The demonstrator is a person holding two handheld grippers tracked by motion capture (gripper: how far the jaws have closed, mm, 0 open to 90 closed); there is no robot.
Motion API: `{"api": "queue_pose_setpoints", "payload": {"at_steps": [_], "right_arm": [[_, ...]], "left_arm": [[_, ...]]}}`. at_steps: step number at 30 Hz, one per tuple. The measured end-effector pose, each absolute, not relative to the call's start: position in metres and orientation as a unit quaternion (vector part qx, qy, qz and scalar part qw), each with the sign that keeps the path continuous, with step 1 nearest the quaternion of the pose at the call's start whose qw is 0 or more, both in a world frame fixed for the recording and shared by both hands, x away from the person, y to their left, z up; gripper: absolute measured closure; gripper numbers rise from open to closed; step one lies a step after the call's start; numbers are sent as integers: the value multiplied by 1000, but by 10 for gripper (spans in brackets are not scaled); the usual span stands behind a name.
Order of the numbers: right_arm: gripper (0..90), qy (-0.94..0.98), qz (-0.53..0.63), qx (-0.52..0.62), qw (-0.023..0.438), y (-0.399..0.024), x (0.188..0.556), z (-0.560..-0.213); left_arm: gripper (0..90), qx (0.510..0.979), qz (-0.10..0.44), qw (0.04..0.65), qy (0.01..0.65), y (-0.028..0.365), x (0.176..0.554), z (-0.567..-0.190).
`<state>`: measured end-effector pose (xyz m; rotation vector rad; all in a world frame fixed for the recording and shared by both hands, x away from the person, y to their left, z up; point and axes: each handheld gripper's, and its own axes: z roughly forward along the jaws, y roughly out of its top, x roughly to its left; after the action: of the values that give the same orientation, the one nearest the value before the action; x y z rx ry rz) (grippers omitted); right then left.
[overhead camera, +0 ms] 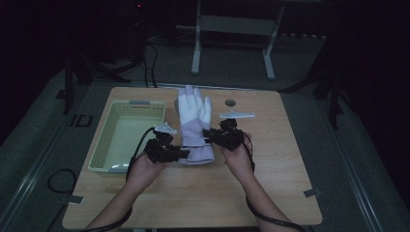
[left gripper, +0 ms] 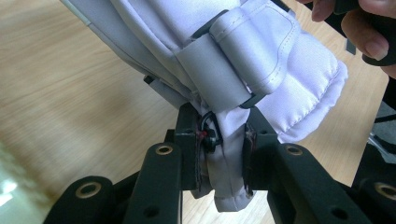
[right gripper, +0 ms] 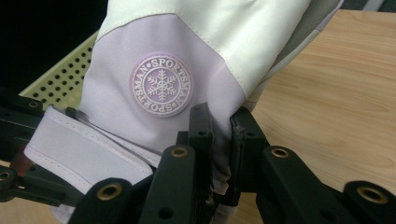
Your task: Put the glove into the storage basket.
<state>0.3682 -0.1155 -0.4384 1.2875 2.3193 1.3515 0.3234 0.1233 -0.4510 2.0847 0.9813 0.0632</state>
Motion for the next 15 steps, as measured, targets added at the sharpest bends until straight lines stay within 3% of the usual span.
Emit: {"api": "queue_pose_setpoints", "payload": {"at_steps": [15], "right_arm": [[806, 779, 463, 417, 73, -60, 369, -429]], "left_arm": [[728, 832, 44, 387, 395, 175, 318, -435]]}}
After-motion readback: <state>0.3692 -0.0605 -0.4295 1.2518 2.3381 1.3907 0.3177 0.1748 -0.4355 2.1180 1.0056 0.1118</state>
